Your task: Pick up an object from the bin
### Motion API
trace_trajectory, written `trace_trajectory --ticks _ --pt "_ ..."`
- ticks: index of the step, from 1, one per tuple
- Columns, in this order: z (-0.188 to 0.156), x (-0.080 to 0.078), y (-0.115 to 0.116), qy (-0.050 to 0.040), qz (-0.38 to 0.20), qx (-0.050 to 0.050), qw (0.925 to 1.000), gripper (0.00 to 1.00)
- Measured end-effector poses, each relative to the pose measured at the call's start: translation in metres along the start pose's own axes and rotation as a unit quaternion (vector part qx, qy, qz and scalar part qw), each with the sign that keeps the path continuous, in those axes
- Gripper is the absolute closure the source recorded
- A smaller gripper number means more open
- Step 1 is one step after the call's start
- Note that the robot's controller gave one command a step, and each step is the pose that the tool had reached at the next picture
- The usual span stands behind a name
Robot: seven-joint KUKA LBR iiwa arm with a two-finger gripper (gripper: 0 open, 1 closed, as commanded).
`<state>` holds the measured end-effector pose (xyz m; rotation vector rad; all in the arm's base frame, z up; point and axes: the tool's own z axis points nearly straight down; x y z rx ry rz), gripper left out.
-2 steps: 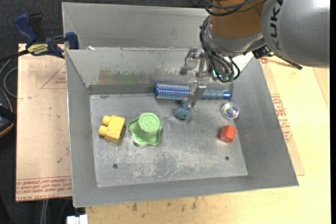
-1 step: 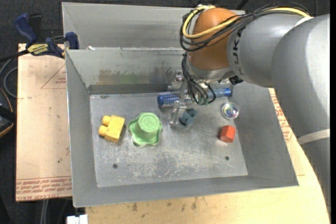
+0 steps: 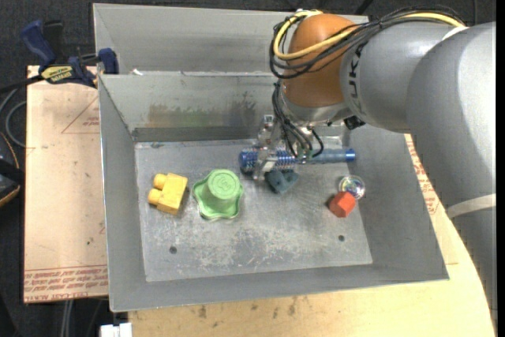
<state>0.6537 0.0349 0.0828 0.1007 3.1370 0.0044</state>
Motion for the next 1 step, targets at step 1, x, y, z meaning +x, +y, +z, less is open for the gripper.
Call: trace_trajectory --ticks 1 --pt "-0.1386 0.0160 -0.0061 -0.0032 -0.001 0.000 1.0000 1.00"
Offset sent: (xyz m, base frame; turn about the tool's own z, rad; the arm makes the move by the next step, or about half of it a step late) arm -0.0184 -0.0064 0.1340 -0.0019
